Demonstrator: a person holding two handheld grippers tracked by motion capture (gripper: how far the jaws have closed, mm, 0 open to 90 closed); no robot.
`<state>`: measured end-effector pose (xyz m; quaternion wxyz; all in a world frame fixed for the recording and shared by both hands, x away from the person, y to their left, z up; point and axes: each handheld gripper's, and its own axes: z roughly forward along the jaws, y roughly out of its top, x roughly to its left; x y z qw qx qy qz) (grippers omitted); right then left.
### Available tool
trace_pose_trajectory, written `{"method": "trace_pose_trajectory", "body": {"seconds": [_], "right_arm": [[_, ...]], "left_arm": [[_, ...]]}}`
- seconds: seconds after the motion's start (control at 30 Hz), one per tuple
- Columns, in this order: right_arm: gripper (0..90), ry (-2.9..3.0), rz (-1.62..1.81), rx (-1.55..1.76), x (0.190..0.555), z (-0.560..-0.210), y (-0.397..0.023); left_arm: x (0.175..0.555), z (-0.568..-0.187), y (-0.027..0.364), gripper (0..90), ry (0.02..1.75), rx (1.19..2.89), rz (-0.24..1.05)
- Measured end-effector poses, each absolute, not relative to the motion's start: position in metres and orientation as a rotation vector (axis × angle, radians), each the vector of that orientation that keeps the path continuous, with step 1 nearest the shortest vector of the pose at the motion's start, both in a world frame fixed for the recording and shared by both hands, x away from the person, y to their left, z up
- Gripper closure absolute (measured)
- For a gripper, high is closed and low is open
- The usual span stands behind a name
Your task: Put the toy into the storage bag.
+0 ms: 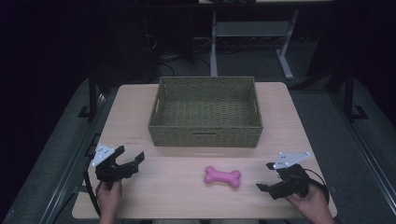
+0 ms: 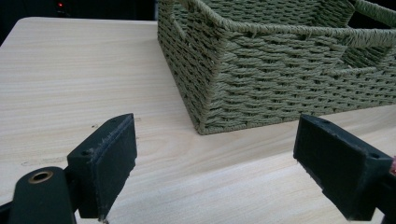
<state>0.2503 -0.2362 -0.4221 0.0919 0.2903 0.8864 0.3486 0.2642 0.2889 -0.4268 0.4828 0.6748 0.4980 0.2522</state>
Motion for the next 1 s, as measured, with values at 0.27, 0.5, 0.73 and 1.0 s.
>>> {"method": "trace_pose_trajectory", "body": {"seconds": [0.27, 0.5, 0.73, 1.0], "right_arm": [[17.2, 2.704, 1.052, 0.792, 0.259, -0.415, -0.22], [17.0, 2.763, 1.039, 0.747, 0.265, -0.409, -0.206], [17.0, 2.799, 1.027, 0.707, 0.271, -0.405, -0.195], [17.0, 2.849, 1.008, 0.638, 0.278, -0.401, -0.177]], "left_arm": [[0.264, -0.427, 0.289, 12.8, 1.212, 1.641, 0.617], [0.263, -0.427, 0.29, 12.8, 1.213, 1.64, 0.619], [0.263, -0.427, 0.29, 12.8, 1.215, 1.639, 0.617], [0.263, -0.426, 0.29, 12.8, 1.215, 1.634, 0.617]]}}
